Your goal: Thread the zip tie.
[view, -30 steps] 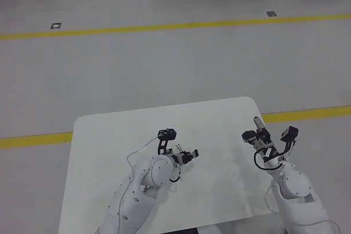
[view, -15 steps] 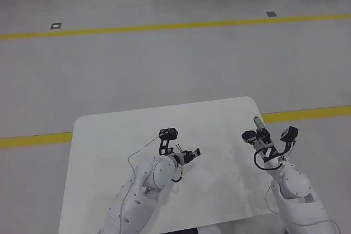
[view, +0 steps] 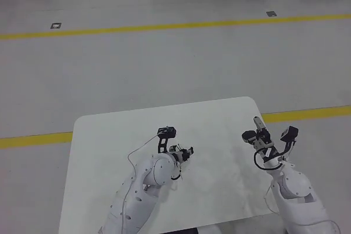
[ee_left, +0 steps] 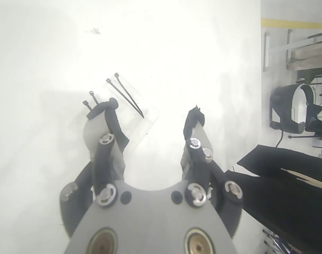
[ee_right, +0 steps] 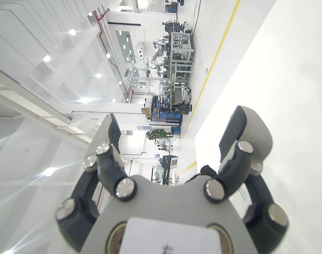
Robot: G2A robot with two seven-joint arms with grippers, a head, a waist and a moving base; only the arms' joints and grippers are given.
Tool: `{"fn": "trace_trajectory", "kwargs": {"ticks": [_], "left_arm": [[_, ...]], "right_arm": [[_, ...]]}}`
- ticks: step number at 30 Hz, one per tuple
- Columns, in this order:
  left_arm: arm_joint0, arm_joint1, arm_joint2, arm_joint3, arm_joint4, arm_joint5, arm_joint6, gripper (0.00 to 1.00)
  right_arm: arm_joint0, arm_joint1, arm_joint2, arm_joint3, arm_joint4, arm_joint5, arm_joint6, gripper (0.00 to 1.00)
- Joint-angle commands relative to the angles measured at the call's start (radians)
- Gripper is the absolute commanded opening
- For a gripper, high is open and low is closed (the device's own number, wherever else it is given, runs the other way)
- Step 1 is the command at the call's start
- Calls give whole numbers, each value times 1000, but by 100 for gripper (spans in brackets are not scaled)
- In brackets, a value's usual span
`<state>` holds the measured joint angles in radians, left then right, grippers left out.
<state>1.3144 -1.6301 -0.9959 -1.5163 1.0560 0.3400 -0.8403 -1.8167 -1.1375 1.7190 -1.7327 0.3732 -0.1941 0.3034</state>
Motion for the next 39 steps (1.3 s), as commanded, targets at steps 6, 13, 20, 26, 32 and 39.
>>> {"fn": "trace_trajectory", "kwargs": {"ticks": [6,13,20,26,32,39], "left_arm": [[4,-20,-22,18,47,0,-27,47],[1,-39,-33,50,68,0,-40,40],[-1,-58,-45,76,100,0,-37,35],[-2,-79,-49,103,141,0,-31,33],[3,-97,-61,111,187,0,-37,31],[2,-111,-74,121,215,0,-57,29]], "right_arm": [[0,0,0,0,0,0,0,100],[0,0,0,0,0,0,0,100],[0,0,0,0,0,0,0,100],[0,0,0,0,0,0,0,100],[0,0,0,0,0,0,0,100],[0,0,0,0,0,0,0,100]]}}
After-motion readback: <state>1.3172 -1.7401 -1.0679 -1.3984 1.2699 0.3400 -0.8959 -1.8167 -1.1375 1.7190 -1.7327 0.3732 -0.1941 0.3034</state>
